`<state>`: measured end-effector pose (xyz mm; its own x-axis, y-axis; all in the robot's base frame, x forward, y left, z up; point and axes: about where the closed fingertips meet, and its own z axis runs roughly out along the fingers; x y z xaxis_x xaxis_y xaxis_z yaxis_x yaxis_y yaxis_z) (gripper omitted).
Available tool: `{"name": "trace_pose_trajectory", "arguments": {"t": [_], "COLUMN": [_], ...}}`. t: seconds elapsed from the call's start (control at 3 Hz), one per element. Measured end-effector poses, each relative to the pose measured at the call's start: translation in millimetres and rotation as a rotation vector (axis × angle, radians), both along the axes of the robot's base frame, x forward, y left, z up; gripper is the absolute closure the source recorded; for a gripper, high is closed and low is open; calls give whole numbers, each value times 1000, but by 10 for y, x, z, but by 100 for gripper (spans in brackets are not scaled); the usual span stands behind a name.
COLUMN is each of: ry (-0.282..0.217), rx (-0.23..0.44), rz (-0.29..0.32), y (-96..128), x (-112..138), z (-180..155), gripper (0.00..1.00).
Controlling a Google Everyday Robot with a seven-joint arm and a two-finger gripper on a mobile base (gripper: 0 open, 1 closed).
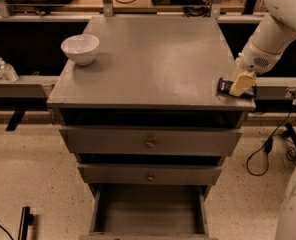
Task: Place rxbar blueberry into bottom drawer
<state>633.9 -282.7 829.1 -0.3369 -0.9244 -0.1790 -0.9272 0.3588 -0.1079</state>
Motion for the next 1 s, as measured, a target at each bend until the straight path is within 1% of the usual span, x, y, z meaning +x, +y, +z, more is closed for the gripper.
{"name": "trace_pose_trajectory", "arguments": {"t": [0.33,0.67,1.0], "ry": [-55,-136,-151], "rx": [116,288,351], "rz": [-7,-71,-135], "y": [109,326,619], "x": [-105,-436,-863], "z": [210,603,791], "gripper": [100,100,100]}}
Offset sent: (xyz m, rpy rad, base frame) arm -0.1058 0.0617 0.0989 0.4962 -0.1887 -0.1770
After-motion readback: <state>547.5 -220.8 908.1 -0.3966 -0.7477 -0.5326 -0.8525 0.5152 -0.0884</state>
